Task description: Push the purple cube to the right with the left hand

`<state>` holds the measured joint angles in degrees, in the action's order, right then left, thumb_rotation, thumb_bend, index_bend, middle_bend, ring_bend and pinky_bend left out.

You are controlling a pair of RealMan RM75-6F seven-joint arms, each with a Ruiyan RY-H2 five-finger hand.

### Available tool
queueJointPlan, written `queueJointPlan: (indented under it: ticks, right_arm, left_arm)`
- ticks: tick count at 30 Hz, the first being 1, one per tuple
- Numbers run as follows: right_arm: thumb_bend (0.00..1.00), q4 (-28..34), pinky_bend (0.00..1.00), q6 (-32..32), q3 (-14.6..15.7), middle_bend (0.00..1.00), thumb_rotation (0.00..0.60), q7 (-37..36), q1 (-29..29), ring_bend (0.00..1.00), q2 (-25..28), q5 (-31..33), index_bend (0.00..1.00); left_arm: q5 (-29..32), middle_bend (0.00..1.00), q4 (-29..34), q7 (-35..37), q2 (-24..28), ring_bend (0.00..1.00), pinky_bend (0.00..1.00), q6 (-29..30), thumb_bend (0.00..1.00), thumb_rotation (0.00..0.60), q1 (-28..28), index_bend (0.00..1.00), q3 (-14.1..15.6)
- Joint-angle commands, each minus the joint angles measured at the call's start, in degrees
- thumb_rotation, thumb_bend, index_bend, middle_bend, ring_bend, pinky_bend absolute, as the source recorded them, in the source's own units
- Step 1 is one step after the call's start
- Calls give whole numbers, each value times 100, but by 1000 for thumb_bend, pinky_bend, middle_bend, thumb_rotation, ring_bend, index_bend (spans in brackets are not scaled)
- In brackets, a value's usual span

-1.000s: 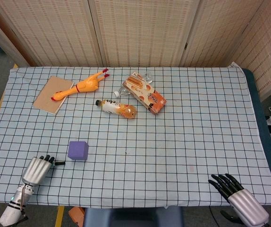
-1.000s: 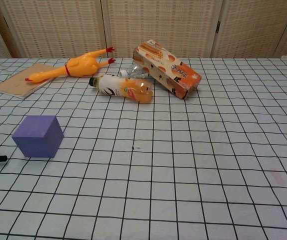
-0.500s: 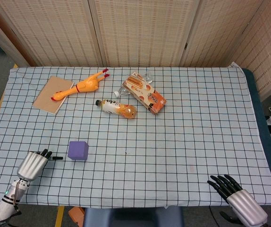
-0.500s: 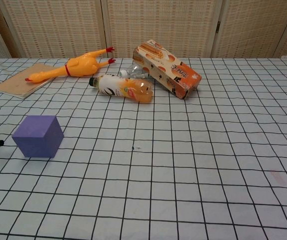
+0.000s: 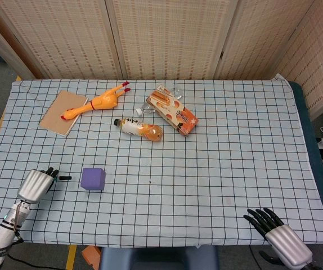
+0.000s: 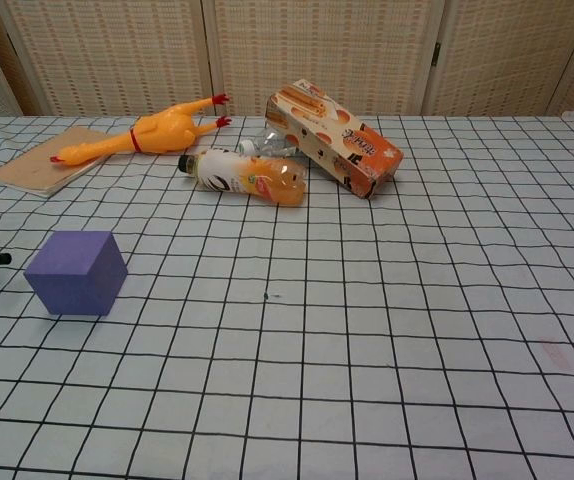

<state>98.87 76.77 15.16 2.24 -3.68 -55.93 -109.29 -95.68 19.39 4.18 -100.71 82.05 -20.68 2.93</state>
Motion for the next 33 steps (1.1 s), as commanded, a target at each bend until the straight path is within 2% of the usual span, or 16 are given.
queueJointPlan:
  ticks: [1, 9, 21, 33]
  right_arm:
    - [154, 8, 0, -20, -11, 0, 600, -1, -18, 0, -3, 22, 0]
    - [154, 16, 0, 0, -8, 0, 600, -130, -65, 0, 55, 26, 0]
    - [154, -99, 0, 374, 38, 0, 600, -483, -19, 0, 183, -169, 0]
    - [154, -148, 0, 537, 41, 0, 600, -659, -1, 0, 246, -215, 0]
  left_arm:
    - [19, 812, 24, -65, -36, 808, 950, 2, 554, 600, -45, 807, -7]
    - [88, 813, 557, -345, -57, 807, 950, 140, 554, 600, -199, 806, -103]
    - [-66, 814, 1390, -1234, -34, 808, 950, -21, 554, 600, -317, 806, 67]
    - [-130, 813, 2065, -1825, 74, 808, 950, -19, 554, 600, -479, 807, 17]
